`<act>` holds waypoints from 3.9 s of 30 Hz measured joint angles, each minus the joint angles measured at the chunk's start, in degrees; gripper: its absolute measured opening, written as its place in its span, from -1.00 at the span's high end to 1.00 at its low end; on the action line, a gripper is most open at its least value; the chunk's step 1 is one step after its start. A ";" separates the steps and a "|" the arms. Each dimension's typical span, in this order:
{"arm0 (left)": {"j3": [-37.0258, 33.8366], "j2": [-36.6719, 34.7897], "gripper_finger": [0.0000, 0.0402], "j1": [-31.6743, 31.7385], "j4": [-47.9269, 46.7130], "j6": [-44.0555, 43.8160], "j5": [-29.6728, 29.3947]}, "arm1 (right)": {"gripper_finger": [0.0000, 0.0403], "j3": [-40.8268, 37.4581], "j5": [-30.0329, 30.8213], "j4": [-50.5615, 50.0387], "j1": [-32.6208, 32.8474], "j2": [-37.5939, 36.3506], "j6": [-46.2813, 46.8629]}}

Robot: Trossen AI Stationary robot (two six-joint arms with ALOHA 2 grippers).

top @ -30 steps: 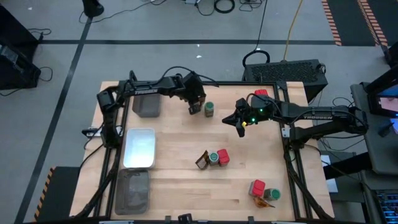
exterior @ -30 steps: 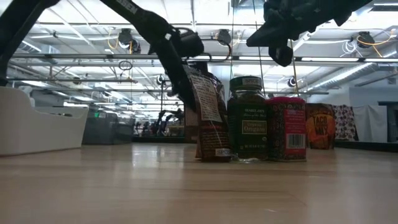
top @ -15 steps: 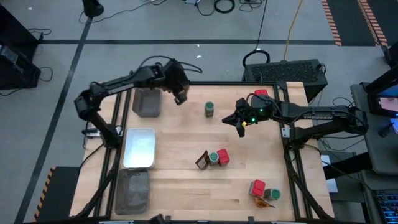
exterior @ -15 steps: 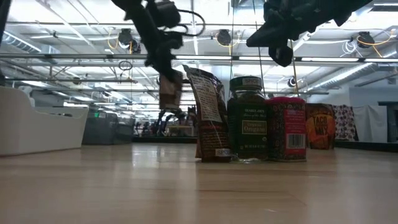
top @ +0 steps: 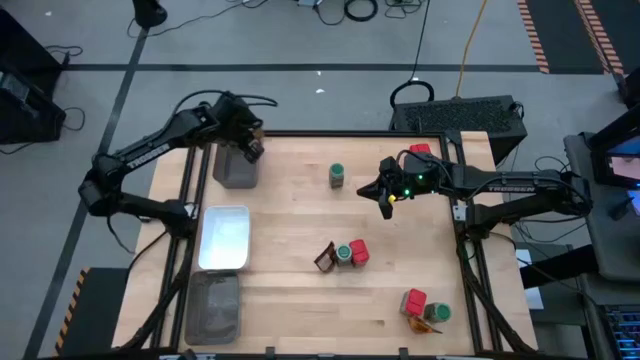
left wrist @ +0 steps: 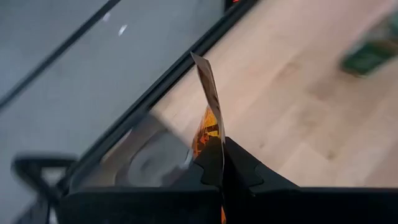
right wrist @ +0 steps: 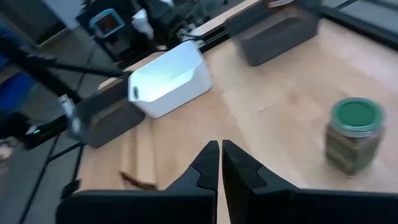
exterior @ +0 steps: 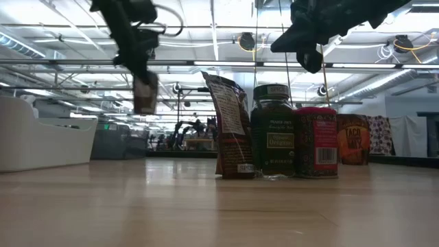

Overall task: Sort spices by type
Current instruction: Put the top left orange seasoning pack into the top black bin, then put the top orange seasoning pack into the top black bin

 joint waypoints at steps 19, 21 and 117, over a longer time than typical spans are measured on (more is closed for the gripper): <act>-14.72 -1.24 1.00 14.34 8.91 -8.81 0.07 | 1.00 0.00 3.20 -0.07 -0.04 0.00 1.44; -15.35 -1.02 1.00 15.21 9.89 -8.85 0.04 | 1.00 0.00 3.17 -0.07 -0.04 0.00 1.51; 0.12 2.12 -0.11 -26.03 35.13 -15.92 17.06 | 1.00 3.49 4.93 -15.75 -1.90 -6.34 1.57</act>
